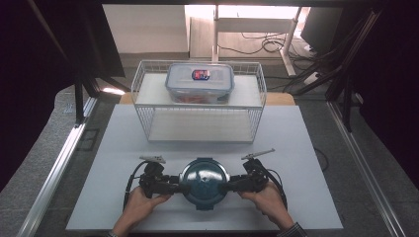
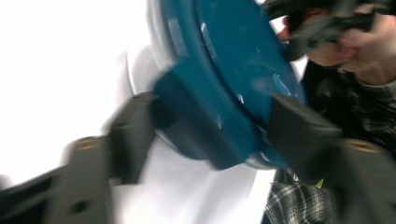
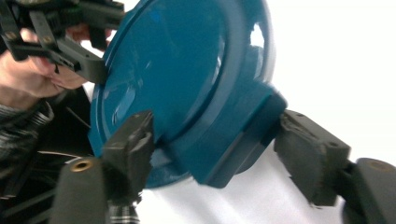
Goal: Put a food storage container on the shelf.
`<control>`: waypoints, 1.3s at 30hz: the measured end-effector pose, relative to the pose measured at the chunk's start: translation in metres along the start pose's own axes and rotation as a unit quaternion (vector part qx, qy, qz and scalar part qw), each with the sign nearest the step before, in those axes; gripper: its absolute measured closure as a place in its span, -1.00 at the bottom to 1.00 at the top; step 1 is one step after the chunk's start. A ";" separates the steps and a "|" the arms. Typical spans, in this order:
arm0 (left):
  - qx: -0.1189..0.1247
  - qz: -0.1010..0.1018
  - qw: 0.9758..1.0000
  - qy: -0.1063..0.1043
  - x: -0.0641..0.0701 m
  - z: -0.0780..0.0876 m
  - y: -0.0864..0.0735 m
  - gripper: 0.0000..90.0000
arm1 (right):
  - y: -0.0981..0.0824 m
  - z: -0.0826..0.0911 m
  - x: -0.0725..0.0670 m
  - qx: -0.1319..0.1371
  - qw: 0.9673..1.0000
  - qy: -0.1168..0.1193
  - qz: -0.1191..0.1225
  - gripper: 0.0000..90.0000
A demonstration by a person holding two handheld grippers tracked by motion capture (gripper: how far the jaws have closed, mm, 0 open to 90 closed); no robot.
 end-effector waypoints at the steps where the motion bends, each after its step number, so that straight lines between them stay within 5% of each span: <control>1: 0.000 -0.005 1.000 0.005 0.003 0.001 -0.001 -0.07 | -0.001 0.002 0.001 0.003 1.000 0.006 -0.010 -0.18; 12: 0.018 -0.002 1.000 -0.009 0.003 0.003 -0.009 0.02 | -0.013 0.005 0.001 0.013 0.998 0.049 -0.035 -0.12; 15: 0.015 0.006 1.000 -0.019 -0.001 0.005 -0.012 0.03 | -0.013 0.010 0.001 0.014 0.999 0.040 -0.028 0.09; 19: 0.021 0.011 1.000 -0.016 0.000 0.006 -0.014 0.06 | -0.014 0.012 -0.001 0.027 0.998 0.039 -0.037 0.12; 27: 0.057 0.068 0.995 -0.041 0.001 0.009 -0.018 0.23 | -0.018 0.017 -0.010 0.044 0.997 0.030 -0.050 0.23; 39: 0.072 0.056 0.995 -0.027 0.008 0.013 -0.010 0.27 | -0.011 0.025 -0.018 0.067 0.998 -0.008 0.002 0.26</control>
Point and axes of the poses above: each handheld gripper's, and its own axes: z roughly backward along the jaws, y roughly out of its top, x roughly to its right, the point moved 5 cm from there along -z, roughly forward along the jaws, and after that the axes turned 9 degrees about z, right-handed, at the moved point
